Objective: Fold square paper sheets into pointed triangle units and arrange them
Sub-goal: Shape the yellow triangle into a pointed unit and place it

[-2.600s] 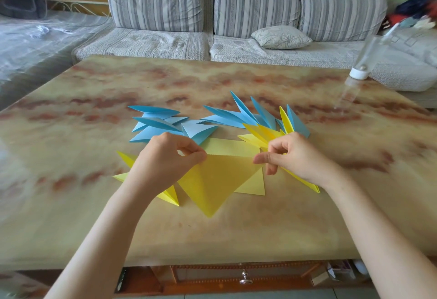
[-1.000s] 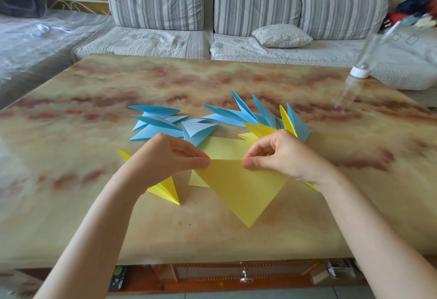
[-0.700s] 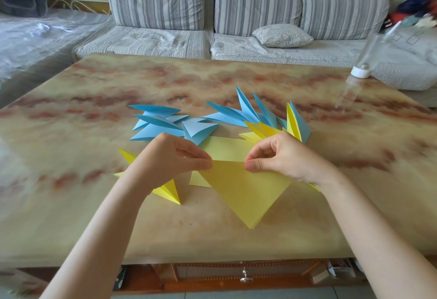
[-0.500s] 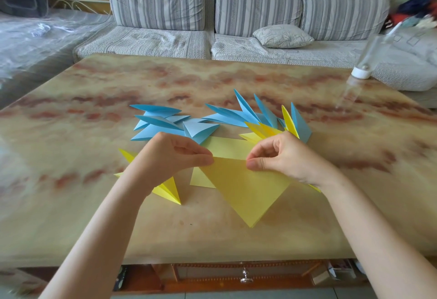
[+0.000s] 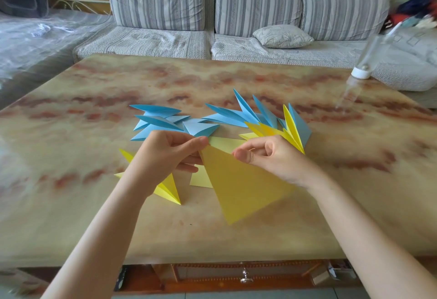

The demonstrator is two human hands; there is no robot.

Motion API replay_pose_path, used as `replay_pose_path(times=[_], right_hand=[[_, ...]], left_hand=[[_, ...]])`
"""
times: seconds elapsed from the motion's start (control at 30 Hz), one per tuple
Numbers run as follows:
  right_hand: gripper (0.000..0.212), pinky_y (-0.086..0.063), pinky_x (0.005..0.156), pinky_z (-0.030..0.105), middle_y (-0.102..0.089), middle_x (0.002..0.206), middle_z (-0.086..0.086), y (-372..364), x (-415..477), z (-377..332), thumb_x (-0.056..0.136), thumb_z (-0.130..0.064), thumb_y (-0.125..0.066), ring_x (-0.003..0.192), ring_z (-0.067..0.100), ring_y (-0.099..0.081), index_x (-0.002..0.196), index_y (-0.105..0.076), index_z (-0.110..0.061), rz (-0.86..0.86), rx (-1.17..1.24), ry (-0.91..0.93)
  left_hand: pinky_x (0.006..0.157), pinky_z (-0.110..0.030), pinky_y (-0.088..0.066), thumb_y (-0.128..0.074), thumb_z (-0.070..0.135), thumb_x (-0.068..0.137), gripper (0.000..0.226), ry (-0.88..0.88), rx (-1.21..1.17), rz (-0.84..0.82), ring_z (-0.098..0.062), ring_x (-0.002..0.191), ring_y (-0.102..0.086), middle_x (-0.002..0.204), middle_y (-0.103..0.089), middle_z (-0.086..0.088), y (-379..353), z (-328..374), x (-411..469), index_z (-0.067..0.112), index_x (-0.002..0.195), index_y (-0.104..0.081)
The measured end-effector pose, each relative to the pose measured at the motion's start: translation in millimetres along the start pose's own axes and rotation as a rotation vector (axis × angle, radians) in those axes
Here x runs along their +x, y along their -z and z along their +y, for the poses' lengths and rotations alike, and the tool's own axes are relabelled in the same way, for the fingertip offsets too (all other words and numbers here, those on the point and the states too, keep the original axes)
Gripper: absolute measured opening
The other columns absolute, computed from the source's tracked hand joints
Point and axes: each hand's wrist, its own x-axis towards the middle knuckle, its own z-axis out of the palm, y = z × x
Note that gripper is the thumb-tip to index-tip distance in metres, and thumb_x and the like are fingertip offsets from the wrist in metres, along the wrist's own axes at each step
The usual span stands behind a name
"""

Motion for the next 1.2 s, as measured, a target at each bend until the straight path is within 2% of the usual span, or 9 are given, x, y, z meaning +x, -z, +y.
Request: replay_pose_path(times=[0.17, 0.27, 0.33, 0.47, 0.53, 0.83, 1.0, 1.1, 1.2], right_hand=[[0.007, -0.049, 0.064, 0.013, -0.073, 0.073, -0.004, -8.5, 1.8, -6.2, 0.081, -0.023, -0.073, 0.068, 0.002, -0.065, 0.085, -0.074, -0.017, 0.007, 0.115, 0.01], [0.001, -0.046, 0.063, 0.01, -0.071, 0.067, -0.008, -12.1, 0.8, -6.1, 0.081, -0.014, -0.073, 0.064, -0.001, -0.063, 0.081, -0.073, -0.014, 0.033, 0.13, 0.045], [0.004, -0.043, 0.061, 0.009, -0.069, 0.064, -0.009, -12.1, -0.1, -6.4, 0.081, -0.015, -0.074, 0.06, -0.002, -0.06, 0.081, -0.073, -0.011, 0.07, 0.151, 0.057], [0.004, -0.043, 0.059, 0.009, -0.069, 0.063, -0.007, -13.0, -0.8, -7.5, 0.079, -0.013, -0.075, 0.058, -0.001, -0.06, 0.08, -0.072, -0.01, 0.072, 0.202, 0.031], [0.004, -0.044, 0.058, 0.01, -0.07, 0.064, -0.005, -13.6, -0.4, -7.7, 0.078, -0.011, -0.076, 0.058, 0.001, -0.061, 0.079, -0.072, -0.011, 0.06, 0.231, 0.008], [0.011, -0.044, 0.057, 0.013, -0.072, 0.069, -0.001, -10.4, 0.4, -10.9, 0.073, -0.014, -0.079, 0.06, 0.004, -0.063, 0.082, -0.072, -0.011, 0.056, 0.29, -0.058], [0.024, -0.048, 0.065, 0.021, -0.073, 0.074, 0.002, -11.3, -0.6, -12.1, 0.065, -0.03, -0.076, 0.068, 0.009, -0.064, 0.083, -0.074, -0.014, 0.048, 0.345, -0.077], [0.012, -0.047, 0.058, 0.016, -0.07, 0.069, 0.0, -13.2, 0.4, -12.9, 0.074, -0.02, -0.076, 0.061, 0.008, -0.062, 0.081, -0.073, -0.01, 0.053, 0.365, -0.083], [0.01, -0.049, 0.064, 0.017, -0.071, 0.073, 0.002, -14.8, 0.3, -11.8, 0.077, -0.013, -0.076, 0.066, 0.009, -0.064, 0.083, -0.073, -0.006, 0.082, 0.371, -0.07]], left_hand=[[0.061, -0.02, -0.057, -0.065, 0.024, 0.087, 0.017, -0.011, -0.012, 0.003, -0.013, 0.071, -0.072, 0.079, -0.076, -0.004, -8.0, -0.6, 0.4, 0.009, 0.089, -0.074], [0.064, -0.022, -0.059, -0.067, 0.045, 0.073, 0.038, 0.004, -0.061, 0.023, -0.013, 0.071, -0.072, 0.077, -0.075, -0.003, -12.7, 0.9, -1.3, 0.01, 0.087, -0.074], [0.065, -0.023, -0.059, -0.071, 0.049, 0.063, 0.046, 0.0, -0.063, 0.066, -0.012, 0.07, -0.072, 0.076, -0.075, -0.004, -16.7, -0.2, -1.7, 0.008, 0.083, -0.074], [0.069, -0.024, -0.059, -0.077, 0.015, 0.075, 0.008, -0.028, -0.13, 0.126, -0.017, 0.073, -0.073, 0.078, -0.075, -0.005, -21.6, -4.1, -0.5, 0.011, 0.082, -0.074], [0.071, -0.026, -0.059, -0.076, 0.01, 0.077, 0.008, -0.033, -0.158, 0.116, -0.021, 0.076, -0.073, 0.079, -0.075, -0.007, -21.8, -5.0, -1.5, 0.011, 0.084, -0.075], [0.068, -0.021, -0.058, -0.072, 0.008, 0.079, 0.011, -0.057, -0.229, 0.075, -0.018, 0.078, -0.073, 0.082, -0.076, -0.006, -21.8, -0.9, -5.5, 0.009, 0.09, -0.073], [0.067, -0.02, -0.057, -0.073, 0.009, 0.078, 0.015, -0.07, -0.207, 0.066, -0.018, 0.077, -0.073, 0.081, -0.076, -0.006, -23.4, -0.9, -5.9, 0.006, 0.093, -0.073], [0.067, -0.019, -0.057, -0.073, 0.009, 0.078, 0.015, -0.07, -0.2, 0.056, -0.018, 0.077, -0.073, 0.081, -0.076, -0.007, -21.5, 0.4, -6.7, 0.006, 0.093, -0.073], [0.068, -0.019, -0.057, -0.073, 0.009, 0.079, 0.013, -0.063, -0.202, 0.065, -0.018, 0.077, -0.073, 0.081, -0.076, -0.005, -22.2, 0.9, -7.1, 0.009, 0.091, -0.074]])
